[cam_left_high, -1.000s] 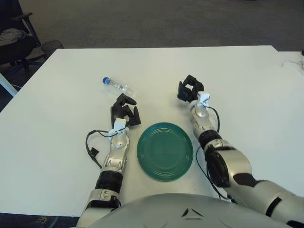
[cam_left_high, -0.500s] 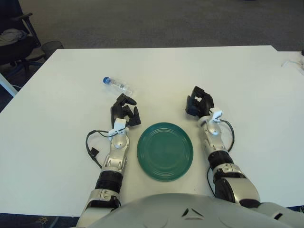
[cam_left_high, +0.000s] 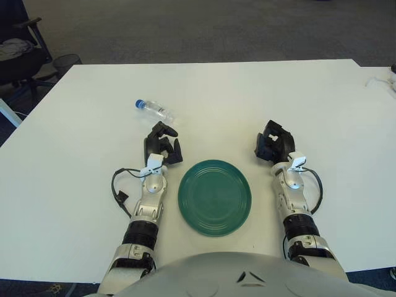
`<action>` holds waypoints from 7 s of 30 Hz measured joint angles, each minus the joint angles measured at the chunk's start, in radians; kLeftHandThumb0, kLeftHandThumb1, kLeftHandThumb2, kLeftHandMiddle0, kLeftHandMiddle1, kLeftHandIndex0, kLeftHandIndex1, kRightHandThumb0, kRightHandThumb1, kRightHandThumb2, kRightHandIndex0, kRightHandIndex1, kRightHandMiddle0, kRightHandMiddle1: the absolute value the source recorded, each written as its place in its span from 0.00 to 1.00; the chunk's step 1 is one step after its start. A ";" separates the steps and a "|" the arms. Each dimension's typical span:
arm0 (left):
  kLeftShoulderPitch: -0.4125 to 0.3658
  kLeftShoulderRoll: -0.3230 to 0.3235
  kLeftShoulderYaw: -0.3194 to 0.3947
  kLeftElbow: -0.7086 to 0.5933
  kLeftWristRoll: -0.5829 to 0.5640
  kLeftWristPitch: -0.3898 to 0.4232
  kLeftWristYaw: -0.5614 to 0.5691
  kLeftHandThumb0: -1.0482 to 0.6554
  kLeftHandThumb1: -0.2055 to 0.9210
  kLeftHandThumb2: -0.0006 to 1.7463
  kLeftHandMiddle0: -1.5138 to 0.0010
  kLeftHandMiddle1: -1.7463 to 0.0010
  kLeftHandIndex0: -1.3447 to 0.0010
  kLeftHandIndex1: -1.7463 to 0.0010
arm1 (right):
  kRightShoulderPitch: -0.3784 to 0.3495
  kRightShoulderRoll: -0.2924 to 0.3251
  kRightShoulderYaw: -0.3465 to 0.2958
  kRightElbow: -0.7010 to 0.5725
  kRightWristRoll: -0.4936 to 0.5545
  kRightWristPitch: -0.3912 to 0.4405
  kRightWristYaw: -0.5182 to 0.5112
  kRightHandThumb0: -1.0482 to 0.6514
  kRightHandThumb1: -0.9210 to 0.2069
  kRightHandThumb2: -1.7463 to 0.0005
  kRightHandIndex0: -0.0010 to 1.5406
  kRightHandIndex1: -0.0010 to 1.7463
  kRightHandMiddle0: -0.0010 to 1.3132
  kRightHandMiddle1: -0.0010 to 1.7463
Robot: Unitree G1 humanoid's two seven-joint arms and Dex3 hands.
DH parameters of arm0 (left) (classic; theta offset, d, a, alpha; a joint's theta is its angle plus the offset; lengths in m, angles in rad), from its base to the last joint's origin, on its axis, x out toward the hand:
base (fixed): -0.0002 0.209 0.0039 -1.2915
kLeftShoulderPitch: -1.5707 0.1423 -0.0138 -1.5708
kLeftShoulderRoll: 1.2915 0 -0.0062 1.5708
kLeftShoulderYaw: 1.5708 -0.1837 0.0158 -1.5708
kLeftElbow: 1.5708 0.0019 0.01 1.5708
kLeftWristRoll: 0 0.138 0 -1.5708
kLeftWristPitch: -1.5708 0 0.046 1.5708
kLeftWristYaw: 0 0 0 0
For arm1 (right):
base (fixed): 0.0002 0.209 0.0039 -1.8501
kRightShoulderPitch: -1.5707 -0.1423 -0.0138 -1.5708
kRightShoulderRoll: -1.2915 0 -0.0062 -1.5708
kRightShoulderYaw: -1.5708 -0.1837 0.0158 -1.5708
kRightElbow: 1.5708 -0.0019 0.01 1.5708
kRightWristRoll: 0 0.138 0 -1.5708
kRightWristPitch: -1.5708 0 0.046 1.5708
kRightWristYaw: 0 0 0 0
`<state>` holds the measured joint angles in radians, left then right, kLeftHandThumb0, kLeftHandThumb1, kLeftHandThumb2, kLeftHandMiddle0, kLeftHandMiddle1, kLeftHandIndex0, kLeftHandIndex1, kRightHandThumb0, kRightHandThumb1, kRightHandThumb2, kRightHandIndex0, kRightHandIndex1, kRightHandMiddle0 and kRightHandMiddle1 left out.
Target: Put the bottle into the plate.
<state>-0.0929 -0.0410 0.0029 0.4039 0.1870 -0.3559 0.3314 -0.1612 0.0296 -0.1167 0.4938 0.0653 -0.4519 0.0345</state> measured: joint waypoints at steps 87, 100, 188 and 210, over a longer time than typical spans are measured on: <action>-0.896 0.578 -0.644 0.946 0.858 0.008 0.315 0.20 0.96 0.21 0.86 0.49 0.97 0.11 | -0.049 -0.048 0.036 0.150 -0.053 -0.124 -0.033 0.58 0.60 0.23 0.78 1.00 0.78 1.00; -0.890 0.528 -0.639 0.948 0.788 0.009 0.232 0.03 1.00 0.08 0.88 0.81 1.00 0.50 | -0.058 -0.048 0.038 0.163 -0.053 -0.133 -0.035 0.58 0.60 0.23 0.78 1.00 0.78 1.00; -0.900 0.481 -0.790 0.971 0.812 0.012 0.149 0.06 0.93 0.00 0.92 0.99 1.00 0.67 | -0.063 -0.052 0.035 0.189 -0.050 -0.155 -0.026 0.58 0.60 0.23 0.78 1.00 0.78 1.00; -0.916 0.457 -0.762 0.981 0.781 0.053 0.060 0.13 0.91 0.00 0.81 0.97 1.00 0.58 | -0.059 -0.050 0.040 0.188 -0.051 -0.162 -0.033 0.58 0.60 0.23 0.78 1.00 0.78 1.00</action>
<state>-1.0085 0.4159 -0.7587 1.3846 0.9676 -0.3032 0.3916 -0.2205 -0.0205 -0.0767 0.6822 0.0140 -0.6138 0.0014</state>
